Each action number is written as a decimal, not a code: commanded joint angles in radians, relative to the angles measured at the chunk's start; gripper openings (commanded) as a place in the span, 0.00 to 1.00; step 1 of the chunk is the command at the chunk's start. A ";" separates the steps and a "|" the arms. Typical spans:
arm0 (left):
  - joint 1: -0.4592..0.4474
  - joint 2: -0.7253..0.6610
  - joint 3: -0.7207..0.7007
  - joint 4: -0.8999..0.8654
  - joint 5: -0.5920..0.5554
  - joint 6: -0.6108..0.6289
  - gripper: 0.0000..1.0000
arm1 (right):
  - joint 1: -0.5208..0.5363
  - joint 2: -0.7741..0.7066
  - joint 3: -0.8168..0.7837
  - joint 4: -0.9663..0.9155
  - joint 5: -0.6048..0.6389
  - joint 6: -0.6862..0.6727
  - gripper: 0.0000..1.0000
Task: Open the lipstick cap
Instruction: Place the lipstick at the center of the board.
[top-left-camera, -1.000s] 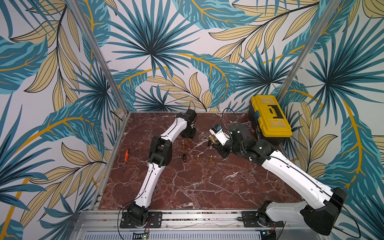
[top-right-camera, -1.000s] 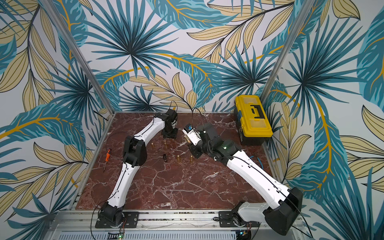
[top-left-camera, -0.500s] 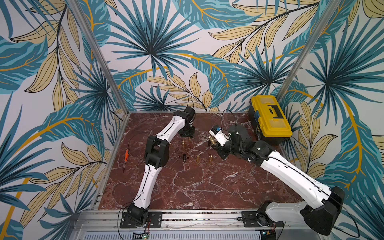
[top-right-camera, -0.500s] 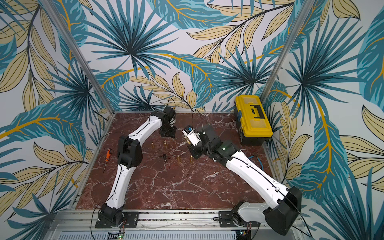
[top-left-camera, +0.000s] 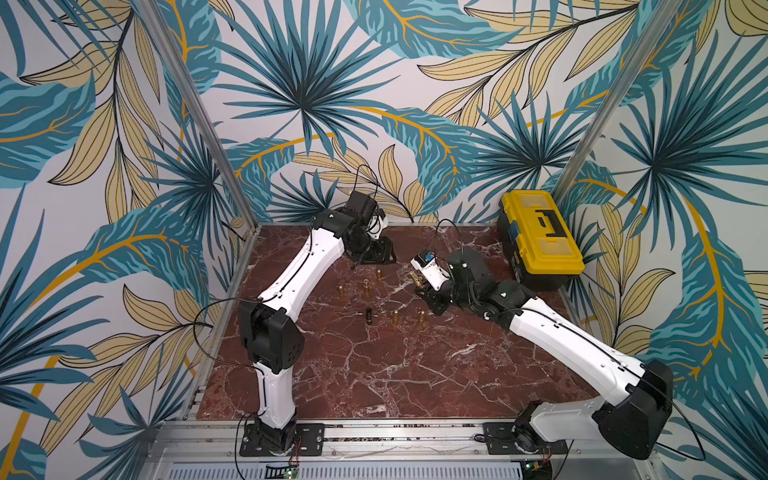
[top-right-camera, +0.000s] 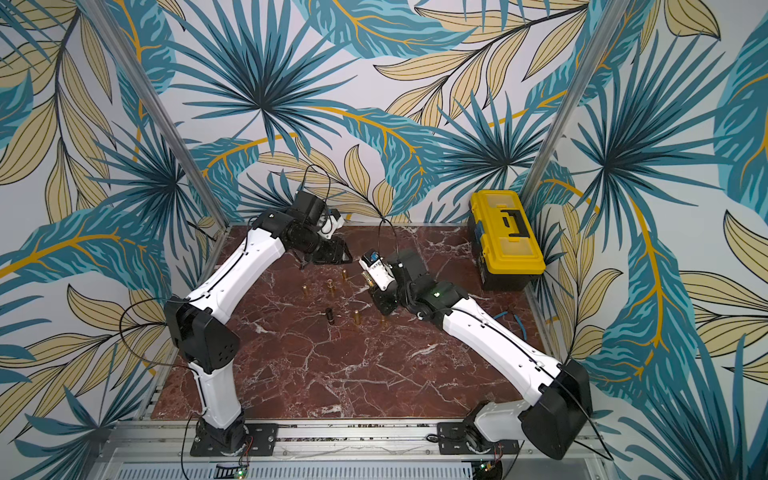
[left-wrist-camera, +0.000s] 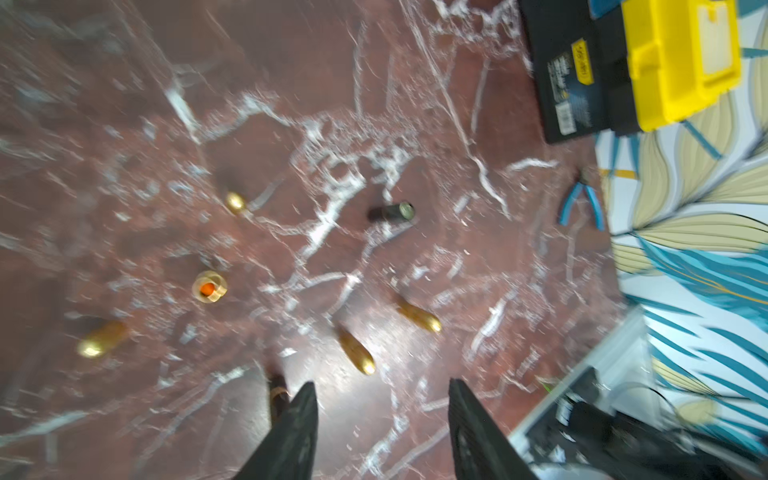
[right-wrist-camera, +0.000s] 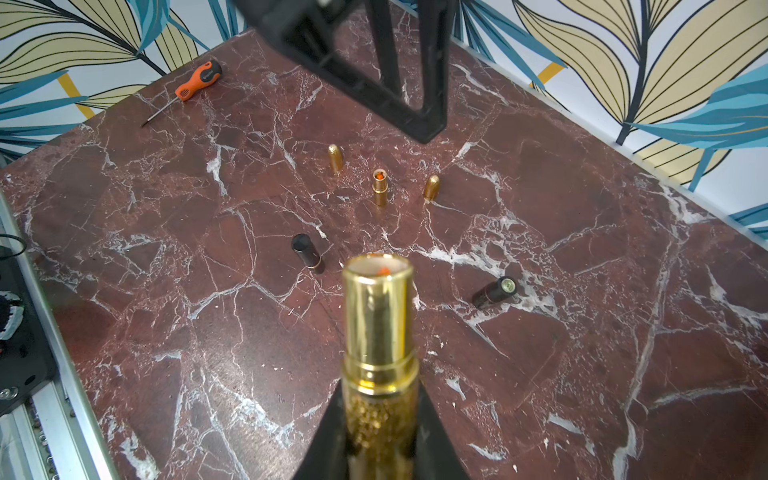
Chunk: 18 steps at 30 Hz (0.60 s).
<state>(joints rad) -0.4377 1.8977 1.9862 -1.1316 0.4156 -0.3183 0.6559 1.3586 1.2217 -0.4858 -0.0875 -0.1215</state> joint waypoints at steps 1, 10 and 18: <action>-0.005 -0.062 -0.061 0.017 0.157 -0.021 0.54 | 0.003 0.023 -0.003 0.038 -0.031 0.017 0.06; -0.014 -0.158 -0.107 0.035 0.266 -0.043 0.56 | 0.005 0.084 0.031 0.049 -0.062 0.025 0.06; -0.047 -0.141 -0.132 0.034 0.331 -0.030 0.56 | 0.006 0.108 0.055 0.049 -0.063 0.017 0.06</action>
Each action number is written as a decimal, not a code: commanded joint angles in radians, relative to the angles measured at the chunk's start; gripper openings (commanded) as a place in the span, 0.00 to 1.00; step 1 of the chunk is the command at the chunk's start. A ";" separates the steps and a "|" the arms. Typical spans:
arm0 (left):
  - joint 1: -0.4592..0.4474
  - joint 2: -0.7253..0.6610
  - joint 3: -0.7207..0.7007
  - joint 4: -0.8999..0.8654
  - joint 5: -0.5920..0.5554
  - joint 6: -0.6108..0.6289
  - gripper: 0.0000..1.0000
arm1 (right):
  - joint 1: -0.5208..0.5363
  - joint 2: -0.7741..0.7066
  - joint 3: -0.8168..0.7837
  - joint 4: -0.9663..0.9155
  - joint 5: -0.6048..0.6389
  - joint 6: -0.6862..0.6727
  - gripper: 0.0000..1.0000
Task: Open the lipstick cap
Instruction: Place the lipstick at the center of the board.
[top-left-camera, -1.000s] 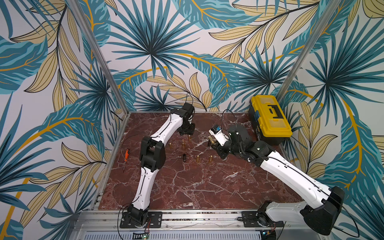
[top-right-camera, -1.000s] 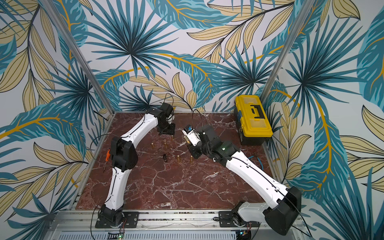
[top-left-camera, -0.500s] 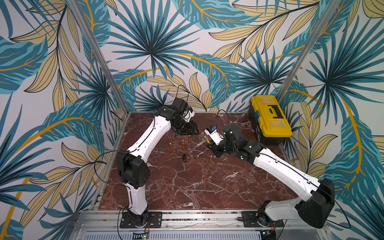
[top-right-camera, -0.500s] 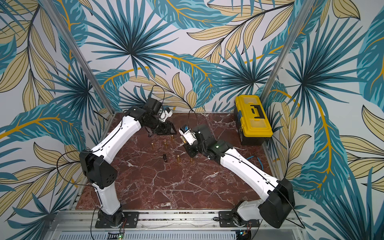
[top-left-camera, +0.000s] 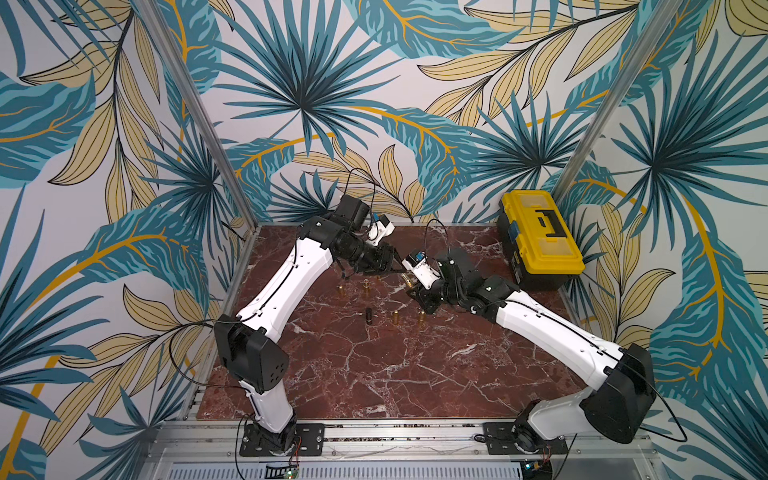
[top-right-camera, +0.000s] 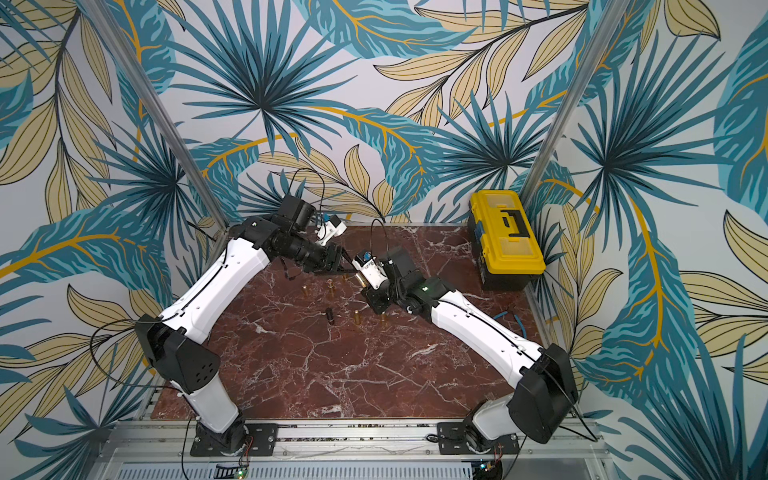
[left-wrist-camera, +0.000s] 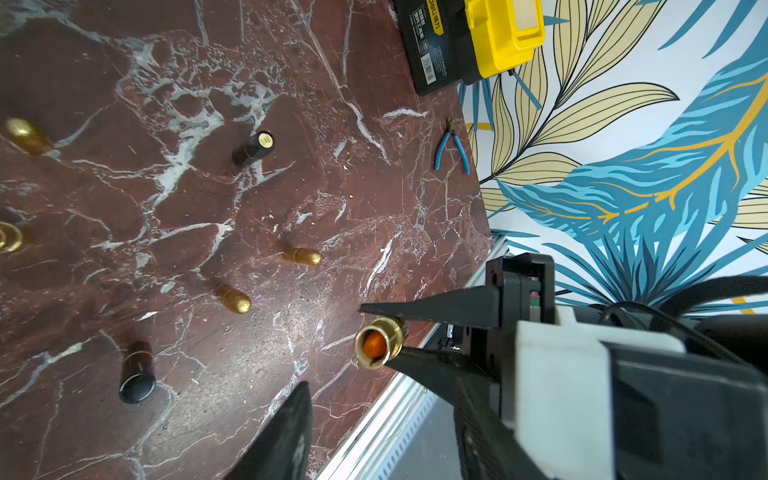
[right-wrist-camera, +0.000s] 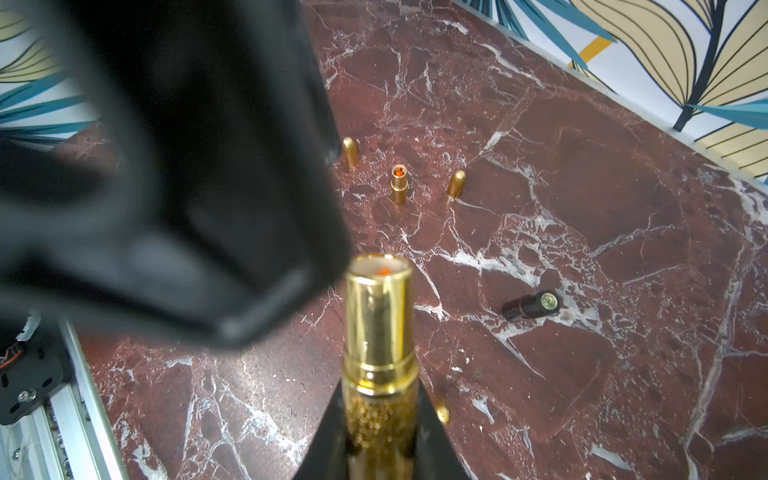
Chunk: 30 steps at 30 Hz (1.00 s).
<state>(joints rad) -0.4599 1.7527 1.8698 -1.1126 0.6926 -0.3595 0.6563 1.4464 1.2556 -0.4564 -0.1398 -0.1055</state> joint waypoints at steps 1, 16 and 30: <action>-0.025 0.004 -0.028 0.015 0.047 0.009 0.55 | 0.006 0.023 0.025 0.019 -0.010 0.001 0.06; -0.028 0.023 0.000 0.015 -0.001 0.010 0.49 | 0.018 0.049 0.036 0.025 -0.019 0.001 0.06; -0.026 0.085 0.061 0.015 -0.024 0.019 0.48 | 0.027 0.049 0.042 0.021 -0.021 -0.007 0.06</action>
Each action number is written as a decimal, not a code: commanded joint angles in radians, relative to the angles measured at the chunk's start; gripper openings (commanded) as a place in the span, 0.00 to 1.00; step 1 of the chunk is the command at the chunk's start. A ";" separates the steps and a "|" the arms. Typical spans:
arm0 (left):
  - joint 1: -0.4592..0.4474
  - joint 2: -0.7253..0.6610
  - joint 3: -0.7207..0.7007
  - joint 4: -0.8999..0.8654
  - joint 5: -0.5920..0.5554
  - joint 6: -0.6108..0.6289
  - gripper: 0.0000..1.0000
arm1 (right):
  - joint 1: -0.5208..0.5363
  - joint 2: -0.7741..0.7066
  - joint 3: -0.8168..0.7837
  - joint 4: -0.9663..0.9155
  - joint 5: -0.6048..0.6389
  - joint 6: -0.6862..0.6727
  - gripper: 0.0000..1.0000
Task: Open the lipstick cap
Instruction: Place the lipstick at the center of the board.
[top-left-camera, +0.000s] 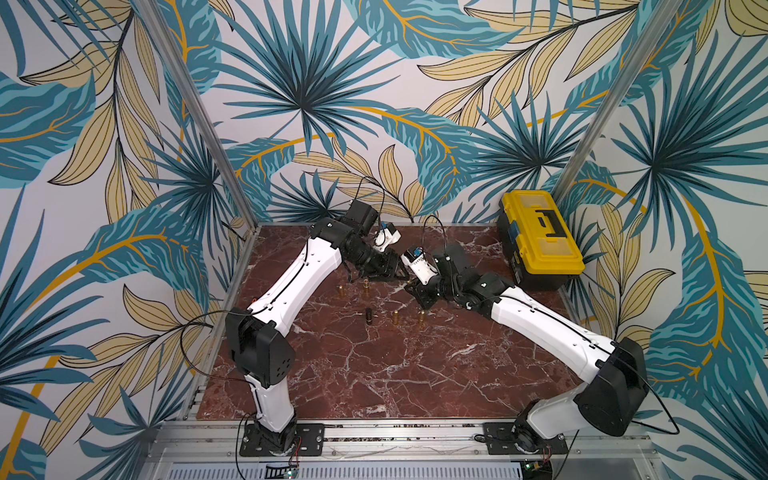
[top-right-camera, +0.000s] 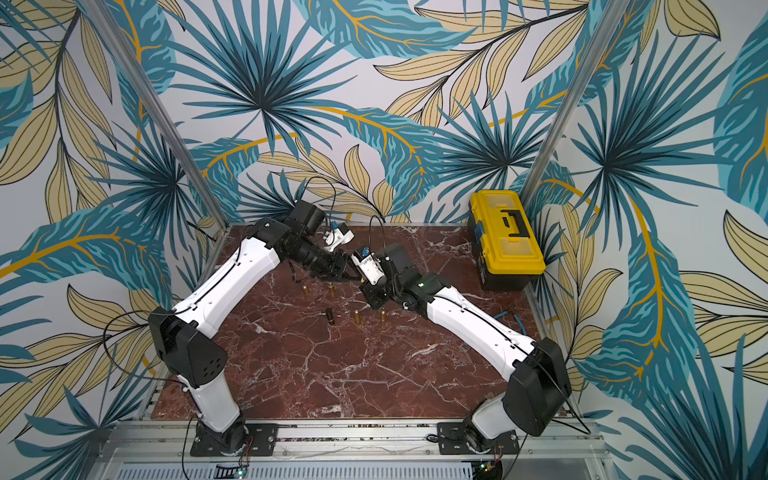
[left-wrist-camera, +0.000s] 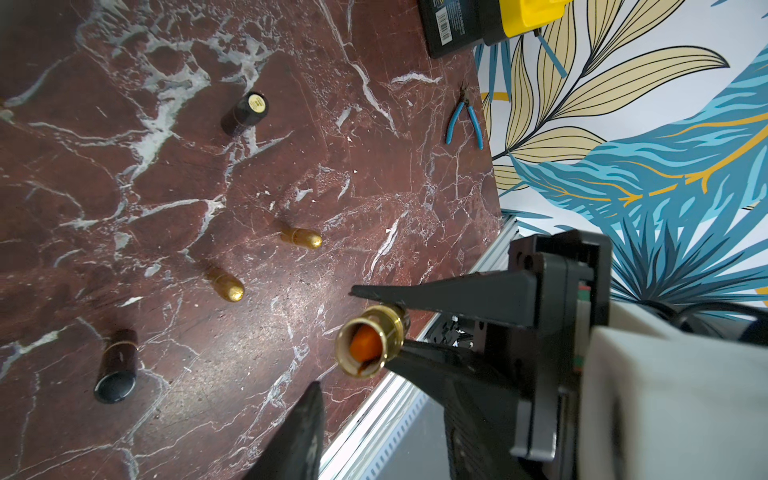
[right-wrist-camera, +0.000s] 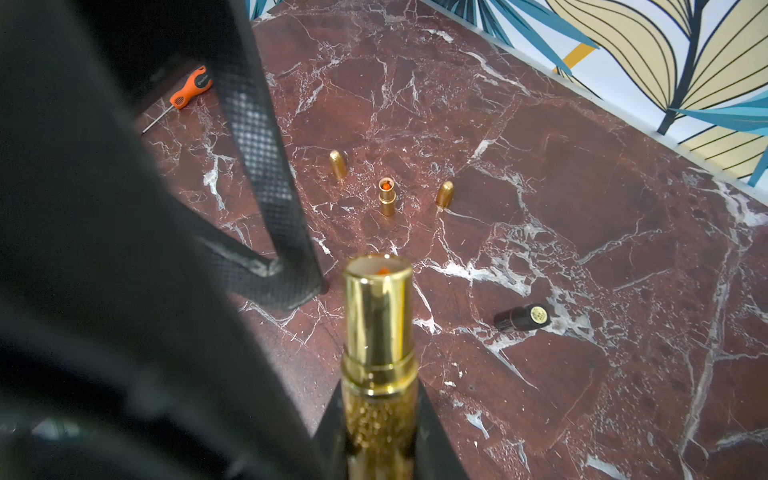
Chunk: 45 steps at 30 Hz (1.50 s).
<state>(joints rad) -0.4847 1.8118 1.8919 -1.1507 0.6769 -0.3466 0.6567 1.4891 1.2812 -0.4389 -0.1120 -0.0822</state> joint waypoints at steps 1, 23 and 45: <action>-0.001 0.029 0.040 0.053 -0.008 0.007 0.47 | 0.029 0.007 0.018 0.003 -0.051 -0.030 0.06; -0.007 0.080 0.101 0.085 -0.021 -0.013 0.37 | 0.041 0.030 0.025 -0.003 -0.063 -0.034 0.06; -0.005 -0.028 0.019 0.086 0.059 -0.030 0.40 | 0.041 0.045 0.029 0.004 -0.017 -0.036 0.05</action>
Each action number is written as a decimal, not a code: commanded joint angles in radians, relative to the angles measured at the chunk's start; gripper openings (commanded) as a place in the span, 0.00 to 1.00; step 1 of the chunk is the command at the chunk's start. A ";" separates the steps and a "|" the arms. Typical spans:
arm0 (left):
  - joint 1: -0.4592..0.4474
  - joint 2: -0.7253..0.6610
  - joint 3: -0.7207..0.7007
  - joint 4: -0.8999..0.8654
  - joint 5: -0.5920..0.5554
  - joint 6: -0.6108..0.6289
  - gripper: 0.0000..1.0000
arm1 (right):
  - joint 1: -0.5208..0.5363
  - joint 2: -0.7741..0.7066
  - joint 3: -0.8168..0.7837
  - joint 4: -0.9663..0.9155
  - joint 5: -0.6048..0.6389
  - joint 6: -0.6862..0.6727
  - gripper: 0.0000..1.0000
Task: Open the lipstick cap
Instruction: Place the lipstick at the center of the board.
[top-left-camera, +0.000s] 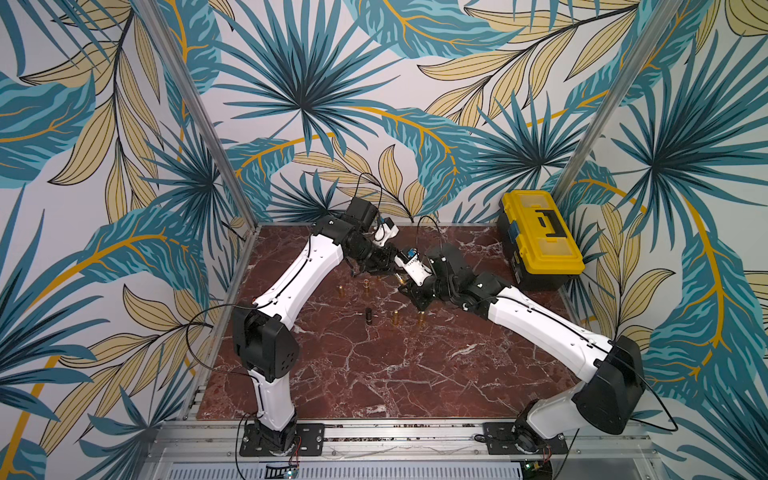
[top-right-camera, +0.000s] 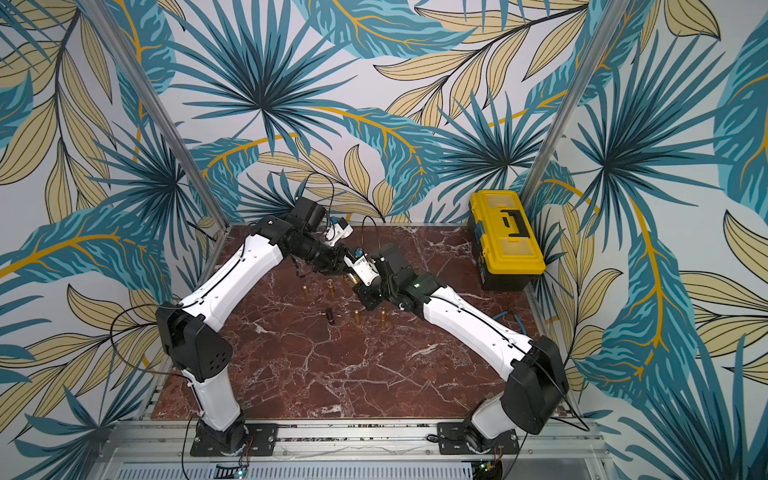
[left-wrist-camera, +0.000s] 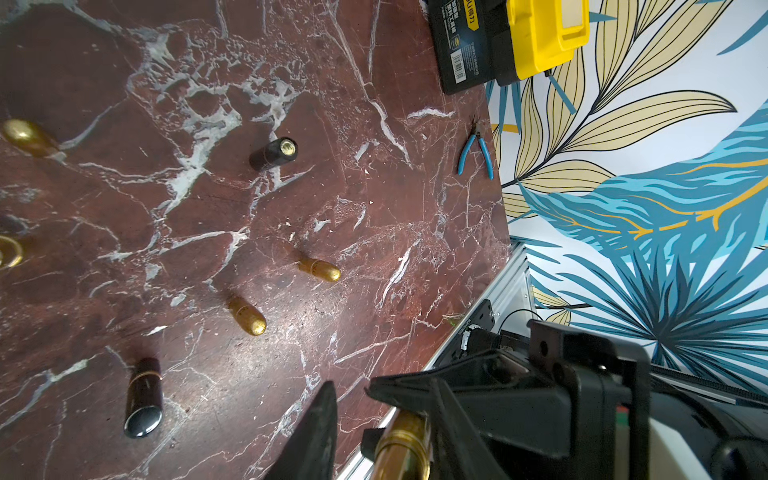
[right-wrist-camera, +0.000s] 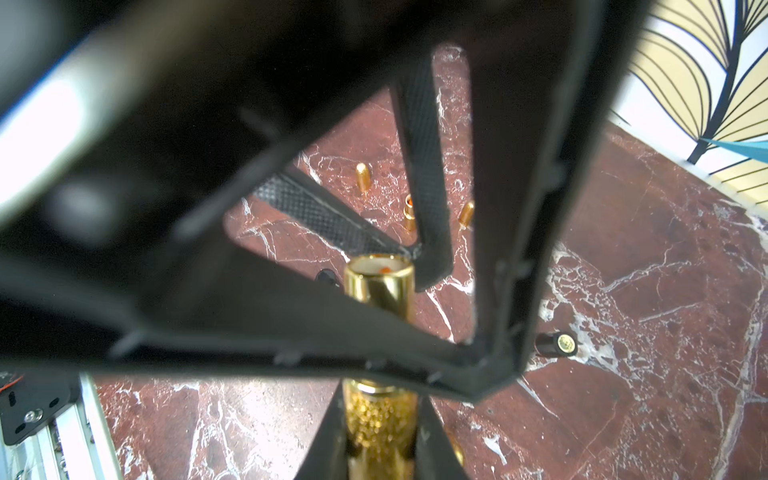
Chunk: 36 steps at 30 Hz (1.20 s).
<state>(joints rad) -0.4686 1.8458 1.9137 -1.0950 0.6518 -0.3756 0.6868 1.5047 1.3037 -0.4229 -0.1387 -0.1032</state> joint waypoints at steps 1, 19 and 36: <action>-0.021 -0.064 -0.004 0.032 0.090 -0.003 0.42 | 0.011 0.030 0.006 -0.013 0.013 -0.014 0.06; 0.010 -0.128 -0.031 0.093 0.159 -0.102 0.54 | 0.011 0.055 0.020 -0.034 0.116 -0.022 0.05; 0.084 -0.201 -0.154 0.165 0.151 -0.177 0.54 | 0.012 0.029 0.014 -0.024 0.079 -0.008 0.05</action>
<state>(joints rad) -0.3679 1.6707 1.7779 -0.9867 0.7437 -0.5442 0.6930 1.5352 1.3354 -0.4240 -0.0357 -0.1131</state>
